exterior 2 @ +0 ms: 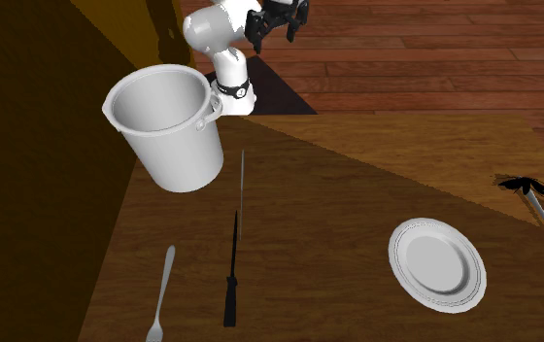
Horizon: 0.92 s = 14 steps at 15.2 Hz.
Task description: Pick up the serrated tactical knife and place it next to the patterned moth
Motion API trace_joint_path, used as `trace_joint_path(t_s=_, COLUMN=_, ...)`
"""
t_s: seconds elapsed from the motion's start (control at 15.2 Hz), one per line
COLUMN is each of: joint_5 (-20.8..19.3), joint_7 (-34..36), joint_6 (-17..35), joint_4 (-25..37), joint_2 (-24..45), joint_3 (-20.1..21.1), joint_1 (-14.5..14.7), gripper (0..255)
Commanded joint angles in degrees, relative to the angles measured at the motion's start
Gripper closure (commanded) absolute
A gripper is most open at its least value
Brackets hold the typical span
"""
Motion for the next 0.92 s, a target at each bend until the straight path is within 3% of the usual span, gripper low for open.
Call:
trace_joint_path(t_s=0.0, joint_5=0.0, joint_7=0.0, joint_6=0.0, joint_4=0.0, joint_2=0.0, joint_3=0.0, joint_1=0.0, gripper=0)
trace_joint_path(t_s=0.86, joint_5=-4.9, joint_7=-5.8, joint_6=19.0, joint_4=6.2, joint_2=21.7, joint_3=-8.2, joint_1=-4.8, gripper=0)
